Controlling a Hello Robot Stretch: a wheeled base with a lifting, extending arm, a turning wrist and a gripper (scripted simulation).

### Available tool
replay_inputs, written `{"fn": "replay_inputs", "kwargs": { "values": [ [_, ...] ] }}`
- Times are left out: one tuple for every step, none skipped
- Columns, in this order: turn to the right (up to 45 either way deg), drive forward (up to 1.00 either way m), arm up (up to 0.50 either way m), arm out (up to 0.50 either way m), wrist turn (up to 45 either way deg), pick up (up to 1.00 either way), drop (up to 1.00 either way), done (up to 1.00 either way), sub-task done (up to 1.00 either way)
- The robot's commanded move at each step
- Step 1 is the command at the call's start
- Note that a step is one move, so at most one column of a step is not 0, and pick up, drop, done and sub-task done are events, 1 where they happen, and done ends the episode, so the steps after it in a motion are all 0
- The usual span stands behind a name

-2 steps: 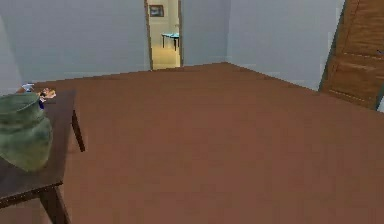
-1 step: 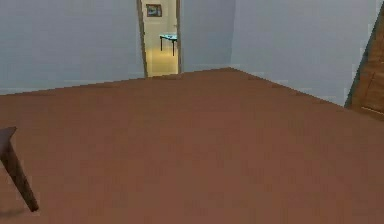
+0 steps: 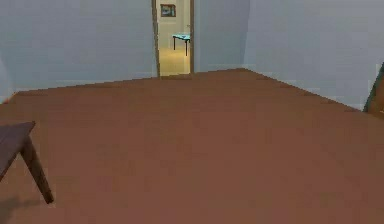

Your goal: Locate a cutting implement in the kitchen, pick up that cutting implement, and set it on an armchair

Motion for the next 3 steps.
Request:
{"fn": "replay_inputs", "kwargs": {
  "values": [
    [0.0,1.00,0.00,0.00,0.0,0.00,0.00,0.00,0.00],
    [0.0,1.00,0.00,0.00,0.0,0.00,0.00,0.00,0.00],
    [-3.0,0.00,0.00,0.00,0.0,0.00,0.00,0.00,0.00]
  ]
}}
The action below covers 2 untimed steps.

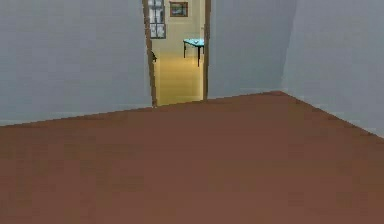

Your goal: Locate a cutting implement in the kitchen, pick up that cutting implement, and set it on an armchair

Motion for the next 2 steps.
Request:
{"fn": "replay_inputs", "kwargs": {
  "values": [
    [0.0,1.00,0.00,0.00,0.0,0.00,0.00,0.00,0.00],
    [0.0,1.00,0.00,0.00,0.0,0.00,0.00,0.00,0.00]
  ]
}}
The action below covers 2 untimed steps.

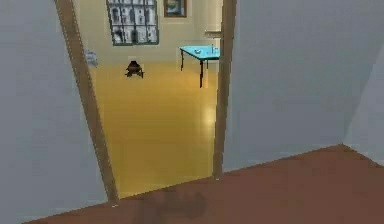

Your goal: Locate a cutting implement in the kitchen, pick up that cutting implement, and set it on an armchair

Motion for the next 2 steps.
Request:
{"fn": "replay_inputs", "kwargs": {
  "values": [
    [0.0,1.00,0.00,0.00,0.0,0.00,0.00,0.00,0.00],
    [-12.0,0.00,0.00,0.00,0.0,0.00,0.00,0.00,0.00]
  ]
}}
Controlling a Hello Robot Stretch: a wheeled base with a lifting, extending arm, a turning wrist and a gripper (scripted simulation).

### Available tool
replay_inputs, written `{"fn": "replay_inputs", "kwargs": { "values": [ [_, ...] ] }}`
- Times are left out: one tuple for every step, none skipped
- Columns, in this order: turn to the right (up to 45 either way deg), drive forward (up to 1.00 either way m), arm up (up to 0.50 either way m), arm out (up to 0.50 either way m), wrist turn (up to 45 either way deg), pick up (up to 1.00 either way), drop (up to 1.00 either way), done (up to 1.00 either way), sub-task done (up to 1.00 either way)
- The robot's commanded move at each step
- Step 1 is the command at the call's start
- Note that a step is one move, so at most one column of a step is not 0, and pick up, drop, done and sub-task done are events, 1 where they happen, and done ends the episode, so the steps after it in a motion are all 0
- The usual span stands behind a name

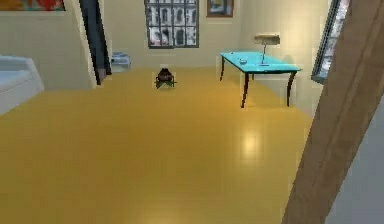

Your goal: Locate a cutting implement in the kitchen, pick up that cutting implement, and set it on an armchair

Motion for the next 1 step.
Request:
{"fn": "replay_inputs", "kwargs": {
  "values": [
    [0.0,0.15,0.00,0.00,0.0,0.00,0.00,0.00,0.00]
  ]
}}
